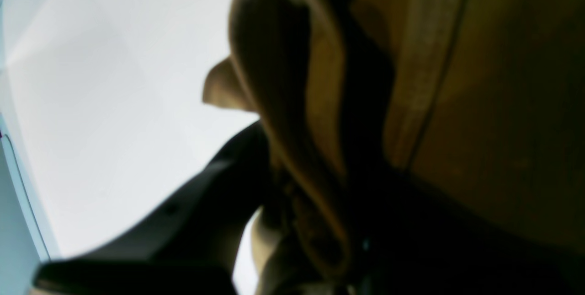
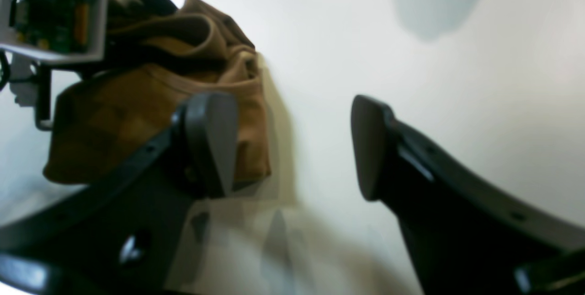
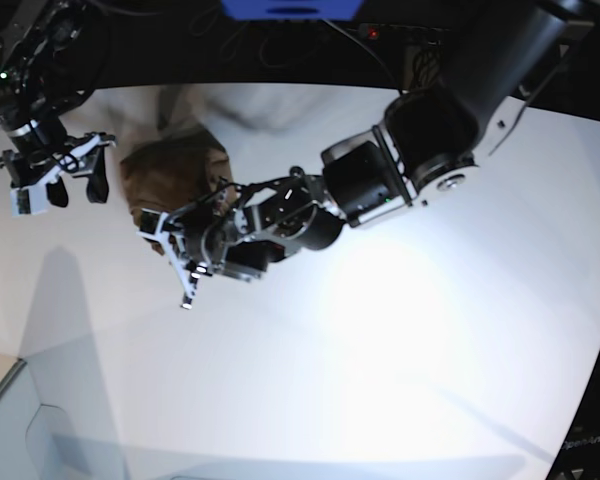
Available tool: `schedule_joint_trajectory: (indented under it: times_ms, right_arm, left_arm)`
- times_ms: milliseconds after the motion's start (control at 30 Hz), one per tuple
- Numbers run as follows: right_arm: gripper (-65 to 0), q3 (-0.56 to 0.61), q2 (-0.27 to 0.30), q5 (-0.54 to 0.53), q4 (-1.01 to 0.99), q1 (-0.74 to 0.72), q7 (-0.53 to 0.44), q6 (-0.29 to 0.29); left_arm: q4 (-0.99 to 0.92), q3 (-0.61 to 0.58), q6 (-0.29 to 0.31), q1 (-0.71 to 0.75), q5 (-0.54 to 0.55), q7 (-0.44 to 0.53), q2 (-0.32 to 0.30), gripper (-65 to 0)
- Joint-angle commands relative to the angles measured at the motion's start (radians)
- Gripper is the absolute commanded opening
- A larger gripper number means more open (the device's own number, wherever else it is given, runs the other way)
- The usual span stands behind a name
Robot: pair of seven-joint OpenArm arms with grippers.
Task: Layout the t-shirt on the table in an organized manner, then fold the t-shirt properly
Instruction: 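Lift the bundle edge with the left gripper and fold it over the bundle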
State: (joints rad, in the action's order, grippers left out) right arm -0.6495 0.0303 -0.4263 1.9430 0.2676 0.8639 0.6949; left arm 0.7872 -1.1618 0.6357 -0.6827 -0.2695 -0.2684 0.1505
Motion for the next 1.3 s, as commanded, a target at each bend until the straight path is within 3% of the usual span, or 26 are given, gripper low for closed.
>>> schedule_joint_trajectory:
  times_ms: [0, 100, 333, 433, 933, 1133, 1267]
  right_arm:
    - [-25.4, -0.003, 0.006, -0.015, 0.014, 0.000, -0.024, 0.003]
    - [-25.4, -0.005, 0.006, -0.015, 0.014, 0.000, -0.024, 0.003]
    - [-25.4, -0.002, 0.006, -0.015, 0.014, 0.000, -0.024, 0.003]
    - [-25.4, 0.000, 0.006, -0.015, 0.014, 0.000, -0.024, 0.003]
    - [-25.4, 0.001, 0.004, -0.015, 0.014, 0.000, -0.024, 0.003]
    - [-25.4, 0.012, -0.023, -0.015, 0.014, -0.006, -0.024, 0.003]
    - [-25.4, 0.084, -0.037, -0.015, 0.014, -0.008, -0.024, 0.003]
  left_arm:
    - [-0.002, -0.004, 0.051, -0.007, -0.006, -0.024, 0.007, -64.9]
    - [-0.001, -0.010, 0.051, -0.007, -0.009, -0.025, 0.007, -58.7]
    - [0.011, -0.002, 0.046, -0.021, -0.009, -0.027, 0.007, -27.7]
    - [0.041, 0.000, 0.046, -0.065, -0.009, -0.027, 0.007, -20.7]
    - [0.242, 0.234, 0.051, -0.088, -0.011, -0.030, -0.022, -19.7]
    - [0.383, 0.337, 0.049, -0.062, -0.009, -0.141, -0.113, -19.7]
    - [0.501, 0.443, 0.051, 0.027, -0.009, -0.214, -0.176, -19.7]
